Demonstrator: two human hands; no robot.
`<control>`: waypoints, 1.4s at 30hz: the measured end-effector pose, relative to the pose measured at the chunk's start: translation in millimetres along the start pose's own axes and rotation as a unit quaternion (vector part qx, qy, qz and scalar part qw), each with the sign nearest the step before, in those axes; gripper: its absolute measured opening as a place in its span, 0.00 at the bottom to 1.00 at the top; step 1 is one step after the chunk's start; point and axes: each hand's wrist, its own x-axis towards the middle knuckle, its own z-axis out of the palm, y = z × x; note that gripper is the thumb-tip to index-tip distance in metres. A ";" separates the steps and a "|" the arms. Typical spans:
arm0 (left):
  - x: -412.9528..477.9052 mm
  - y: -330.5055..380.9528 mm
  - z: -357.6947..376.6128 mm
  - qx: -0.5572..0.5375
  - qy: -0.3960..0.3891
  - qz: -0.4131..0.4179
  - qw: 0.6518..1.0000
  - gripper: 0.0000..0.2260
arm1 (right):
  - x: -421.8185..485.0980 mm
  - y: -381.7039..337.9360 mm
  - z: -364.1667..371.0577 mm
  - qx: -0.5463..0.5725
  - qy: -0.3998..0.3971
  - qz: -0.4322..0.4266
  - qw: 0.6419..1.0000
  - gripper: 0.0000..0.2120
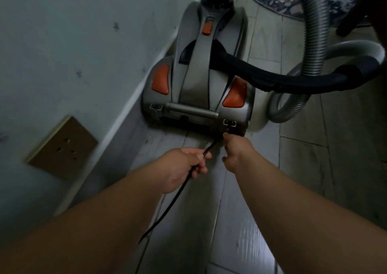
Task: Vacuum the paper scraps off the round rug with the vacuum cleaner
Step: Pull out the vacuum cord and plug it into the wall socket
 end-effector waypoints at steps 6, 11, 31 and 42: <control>-32.5 2.1 -23.7 0.054 -0.062 0.002 0.997 0.11 | 9.6 5.2 4.5 -0.034 -0.036 0.046 0.998 0.08; -30.9 0.1 -20.0 0.116 -0.073 -0.058 0.989 0.09 | 13.0 7.4 13.1 -0.126 -0.040 0.076 0.988 0.06; 90.1 17.9 58.4 -0.027 0.098 -0.112 0.989 0.14 | 30.1 21.1 -32.5 -0.522 -0.014 -0.238 0.819 0.12; 86.2 1.5 52.5 -0.076 0.092 -0.062 0.991 0.11 | 39.9 25.0 -44.4 -0.647 0.049 -0.530 0.546 0.41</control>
